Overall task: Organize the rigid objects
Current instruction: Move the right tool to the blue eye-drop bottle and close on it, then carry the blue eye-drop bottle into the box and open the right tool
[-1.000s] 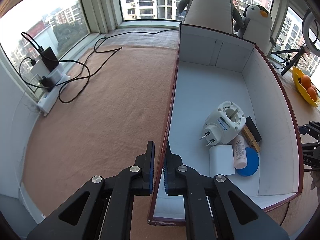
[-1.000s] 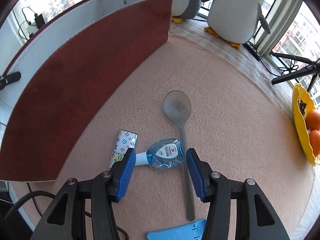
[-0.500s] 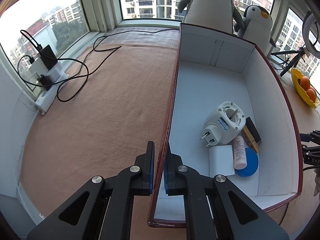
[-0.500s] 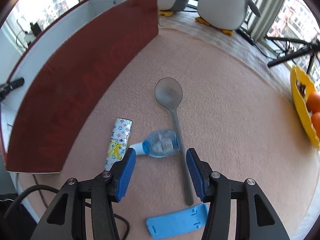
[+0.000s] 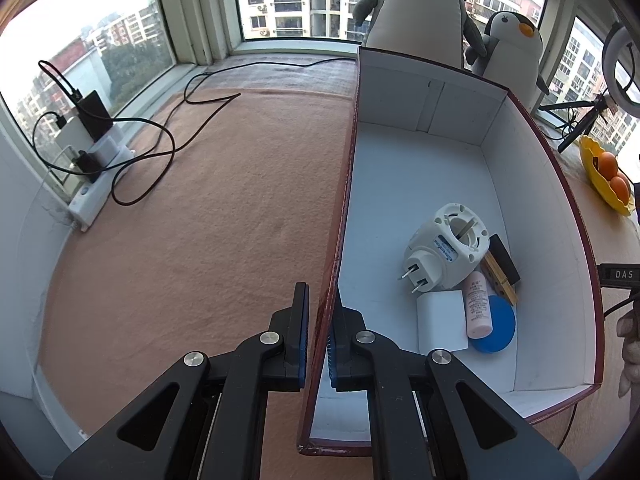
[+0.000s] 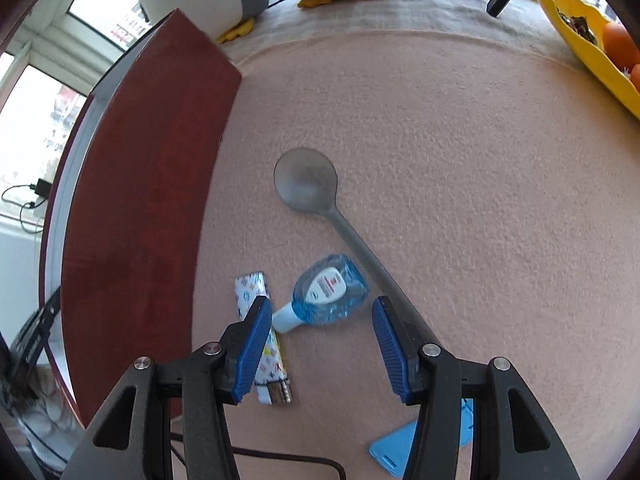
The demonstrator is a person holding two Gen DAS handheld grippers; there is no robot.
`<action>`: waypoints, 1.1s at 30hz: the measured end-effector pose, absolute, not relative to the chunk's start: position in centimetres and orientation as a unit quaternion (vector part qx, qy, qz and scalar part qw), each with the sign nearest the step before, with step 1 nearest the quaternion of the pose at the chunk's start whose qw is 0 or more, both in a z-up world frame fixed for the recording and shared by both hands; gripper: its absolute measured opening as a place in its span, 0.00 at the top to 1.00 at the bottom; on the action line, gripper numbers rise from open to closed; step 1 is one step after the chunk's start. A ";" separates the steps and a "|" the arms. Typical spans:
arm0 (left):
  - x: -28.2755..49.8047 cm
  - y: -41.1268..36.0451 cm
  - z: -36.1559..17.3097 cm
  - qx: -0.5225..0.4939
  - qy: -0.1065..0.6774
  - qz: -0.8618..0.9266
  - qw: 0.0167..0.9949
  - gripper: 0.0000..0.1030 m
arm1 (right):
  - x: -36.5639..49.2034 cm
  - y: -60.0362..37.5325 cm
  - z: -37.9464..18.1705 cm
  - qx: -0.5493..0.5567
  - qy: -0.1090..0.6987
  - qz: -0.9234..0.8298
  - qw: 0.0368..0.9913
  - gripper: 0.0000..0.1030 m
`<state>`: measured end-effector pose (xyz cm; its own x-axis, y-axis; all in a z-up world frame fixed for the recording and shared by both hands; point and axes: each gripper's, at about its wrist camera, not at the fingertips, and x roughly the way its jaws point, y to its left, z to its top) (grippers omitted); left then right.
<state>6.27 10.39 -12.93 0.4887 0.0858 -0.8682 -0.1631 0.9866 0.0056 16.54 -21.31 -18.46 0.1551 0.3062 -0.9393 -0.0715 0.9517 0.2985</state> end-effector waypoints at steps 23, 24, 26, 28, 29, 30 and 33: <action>6.4 10.4 -13.0 -0.043 0.499 0.063 0.863 0.93 | 13.6 -19.2 -18.3 -0.046 0.605 0.130 0.784 0.65; 6.4 10.5 -13.0 -0.044 0.499 0.062 0.863 0.93 | 13.4 -19.3 -18.2 -0.043 0.607 0.123 0.784 0.65; 6.4 10.6 -13.0 -0.046 0.498 0.062 0.864 0.93 | 13.4 -19.3 -18.2 -0.028 0.612 0.107 0.783 0.61; 6.4 10.7 -13.0 -0.047 0.498 0.061 0.864 0.93 | 13.2 -20.2 -18.0 0.014 0.618 0.095 0.781 0.60; 6.4 10.7 -13.0 -0.048 0.498 0.061 0.864 0.93 | 13.2 -20.7 -18.0 0.034 0.622 0.092 0.777 0.60; 6.4 10.8 -13.0 -0.048 0.498 0.061 0.864 0.93 | 13.2 -21.0 -18.1 0.051 0.626 0.091 0.773 0.60; 6.4 10.8 -13.1 -0.049 0.499 0.059 0.863 0.93 | 13.1 -21.2 -18.1 0.071 0.631 0.091 0.767 0.60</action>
<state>6.38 10.80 -13.05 0.4949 0.0530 -0.8673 -0.1512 0.9882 -0.0259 13.08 -21.22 -18.15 0.1862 0.2290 -0.9555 -0.0499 0.9734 0.2235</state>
